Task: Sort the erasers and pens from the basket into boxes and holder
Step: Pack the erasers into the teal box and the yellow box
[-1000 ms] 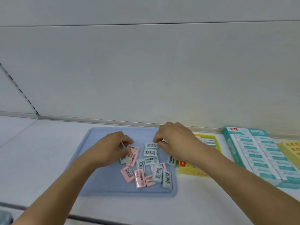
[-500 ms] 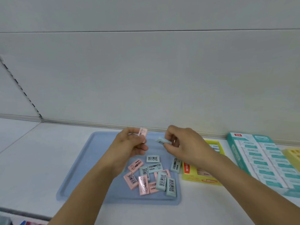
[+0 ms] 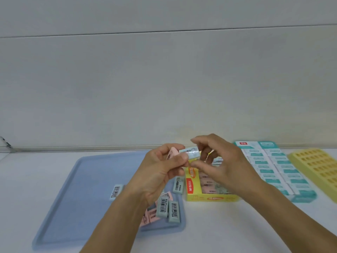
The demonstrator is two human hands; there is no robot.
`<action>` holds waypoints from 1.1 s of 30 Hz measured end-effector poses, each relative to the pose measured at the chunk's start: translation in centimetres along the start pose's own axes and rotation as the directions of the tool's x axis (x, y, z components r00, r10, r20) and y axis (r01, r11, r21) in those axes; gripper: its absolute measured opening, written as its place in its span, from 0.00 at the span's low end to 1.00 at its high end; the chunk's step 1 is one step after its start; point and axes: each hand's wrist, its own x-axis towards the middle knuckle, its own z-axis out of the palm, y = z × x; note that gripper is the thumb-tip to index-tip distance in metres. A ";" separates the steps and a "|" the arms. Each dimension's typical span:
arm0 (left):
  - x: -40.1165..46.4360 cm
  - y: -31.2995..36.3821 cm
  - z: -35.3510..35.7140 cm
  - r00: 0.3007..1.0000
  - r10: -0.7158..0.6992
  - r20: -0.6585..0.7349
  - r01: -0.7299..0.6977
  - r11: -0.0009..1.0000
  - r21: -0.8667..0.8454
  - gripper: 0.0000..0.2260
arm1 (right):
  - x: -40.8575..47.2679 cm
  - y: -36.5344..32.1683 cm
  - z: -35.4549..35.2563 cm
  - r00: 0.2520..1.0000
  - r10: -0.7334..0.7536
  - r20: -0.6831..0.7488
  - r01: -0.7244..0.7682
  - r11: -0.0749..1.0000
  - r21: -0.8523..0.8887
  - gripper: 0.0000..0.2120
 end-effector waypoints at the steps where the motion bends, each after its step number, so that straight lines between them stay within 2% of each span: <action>1: 0.1 -0.1 0.1 1.000 0.009 0.004 -0.009 1.000 0.019 0.15 | -0.1 0.1 -0.3 1.000 -0.028 -0.004 0.028 1.000 -0.006 0.16; 3: 0.2 -0.3 0.4 1.000 0.018 0.010 -0.019 0.999 0.038 0.16 | -0.2 0.0 -0.8 1.000 0.013 -0.015 -0.012 0.999 0.037 0.15; 5: 0.3 -0.4 0.9 1.000 0.013 0.028 -0.013 1.000 0.014 0.16 | -0.3 -0.3 -1.2 0.984 0.181 0.000 -0.178 0.969 0.171 0.16; 7: 0.4 -0.5 1.5 0.999 -0.002 0.044 0.003 1.000 -0.029 0.16 | -0.2 -0.7 -1.6 0.937 0.348 0.044 -0.338 0.865 0.371 0.16; 10: 0.9 -0.5 2.5 0.999 0.030 0.034 -0.029 0.999 -0.045 0.15 | 0.3 -0.9 -2.0 0.855 0.512 0.083 -0.447 0.647 0.617 0.10; 12: 1.4 -0.6 3.2 0.997 0.082 0.009 -0.082 0.997 0.013 0.14 | 0.5 -0.8 -2.3 0.820 0.562 0.108 -0.481 0.576 0.661 0.04; 15: 1.9 -0.9 3.9 0.993 0.119 -0.015 -0.113 0.968 0.222 0.07 | 1.0 -0.3 -2.6 0.779 0.618 0.104 -0.535 0.571 0.623 0.02; 17: 2.1 -1.1 3.9 0.993 0.118 -0.029 -0.101 0.935 0.341 0.03 | 1.0 0.2 -3.3 0.776 0.628 0.061 -0.555 0.634 0.538 0.03; 18: 2.1 -1.2 3.7 0.993 0.106 -0.048 -0.081 0.926 0.368 0.03 | 0.9 0.7 -3.7 0.794 0.606 0.053 -0.569 0.709 0.416 0.03; 20: 1.9 -1.4 3.2 0.996 0.049 -0.074 -0.016 0.918 0.395 0.05 | 0.1 1.6 -4.1 0.833 0.535 0.138 -0.542 0.840 0.012 0.03; 21: 1.9 -1.4 3.0 0.998 0.010 -0.068 0.019 0.914 0.404 0.06 | -0.4 2.0 -4.0 0.831 0.517 0.206 -0.488 0.854 -0.178 0.04; 23: 1.8 -1.7 3.1 0.997 -0.053 -0.057 0.072 0.907 0.416 0.06 | -1.5 2.5 -3.6 0.828 0.490 0.274 -0.370 0.843 -0.390 0.02; 28: 2.1 -2.2 3.4 0.991 -0.080 -0.105 0.104 0.963 0.248 0.10 | -2.1 2.6 -3.2 0.893 0.383 0.236 -0.178 0.783 -0.596 0.07; 33: 2.2 -2.5 3.2 0.980 -0.119 -0.159 0.121 0.993 0.007 0.11 | -2.2 2.2 -3.0 0.883 0.371 0.287 -0.086 0.730 -0.678 0.12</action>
